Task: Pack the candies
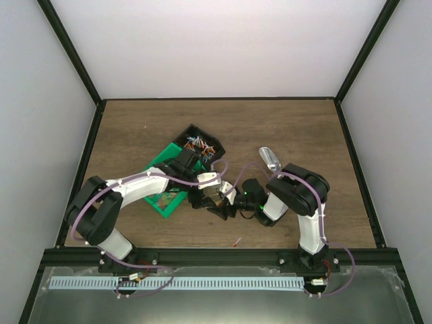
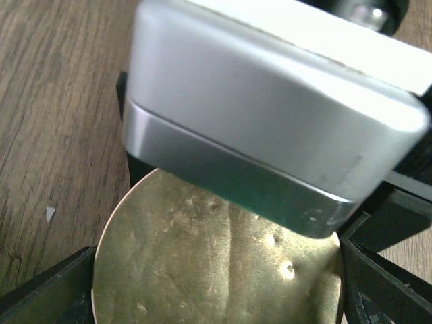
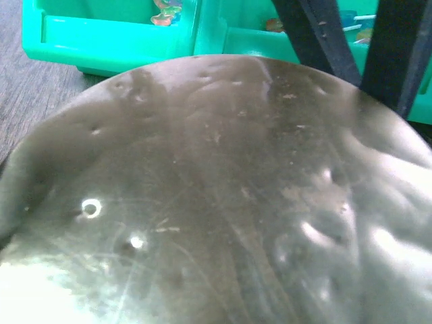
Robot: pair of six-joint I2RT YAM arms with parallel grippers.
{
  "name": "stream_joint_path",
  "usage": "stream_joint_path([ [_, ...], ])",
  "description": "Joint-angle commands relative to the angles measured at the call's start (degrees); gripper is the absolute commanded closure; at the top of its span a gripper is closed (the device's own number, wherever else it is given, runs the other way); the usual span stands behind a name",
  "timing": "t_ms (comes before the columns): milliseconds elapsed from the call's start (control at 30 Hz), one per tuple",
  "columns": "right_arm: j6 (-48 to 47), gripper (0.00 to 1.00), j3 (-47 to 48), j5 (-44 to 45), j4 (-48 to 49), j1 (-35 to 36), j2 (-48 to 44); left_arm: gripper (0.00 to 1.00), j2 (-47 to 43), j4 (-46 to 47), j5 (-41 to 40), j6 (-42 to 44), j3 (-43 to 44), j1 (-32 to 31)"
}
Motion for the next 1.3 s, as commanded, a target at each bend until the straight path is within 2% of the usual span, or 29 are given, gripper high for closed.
stream_joint_path([
  [0, 1.41, 0.42, -1.61, -4.13, -5.79, 0.52, 0.90, 0.31, 2.30, -9.76, 1.50, 19.97, 2.36, 0.45],
  [200, 1.44, 0.42, -1.98, -5.66, -6.90, 0.55, -0.32, 0.34, 5.53, -18.72, 2.07, 34.86, 5.98, 0.90],
  [500, 1.49, 0.42, -2.02, -6.41, -8.04, 0.55, -0.75, 0.34, 11.14, -24.67, 2.09, 42.51, 13.86, 2.37],
  [567, 1.96, 0.41, -2.00, -5.82, -8.25, 0.55, -0.80, 0.31, 10.96, -24.73, 2.64, 41.78, 14.82, 3.10],
  [700, 4.32, 0.38, -1.86, -1.97, -8.15, 0.60, -0.17, 0.17, 10.05, -25.65, 4.30, 38.47, 15.38, 4.22],
  [767, 4.35, 0.37, -1.99, -1.07, -7.81, 0.55, 0.07, 0.14, 8.62, -24.77, 5.98, 33.51, 15.24, 5.37],
  [900, 4.32, 0.28, -2.07, 0.66, -7.65, 0.55, -0.01, 0.01, 5.39, -24.35, 9.37, 28.51, 14.94, 9.64],
  [1100, 4.35, 0.08, -1.68, 1.40, -7.41, 0.55, 1.02, 0.00, -2.10, -22.87, 8.55, 27.40, 10.21, 12.78],
  [1133, 4.35, 0.02, -1.77, 1.59, -7.31, 0.55, 0.90, 0.00, -3.13, -22.40, 8.28, 26.88, 9.50, 13.04],
  [1267, 4.17, 0.00, -2.52, 1.55, -7.77, 0.55, -1.28, 0.00, -6.05, -19.68, 8.06, 22.35, 8.37, 14.90],
])
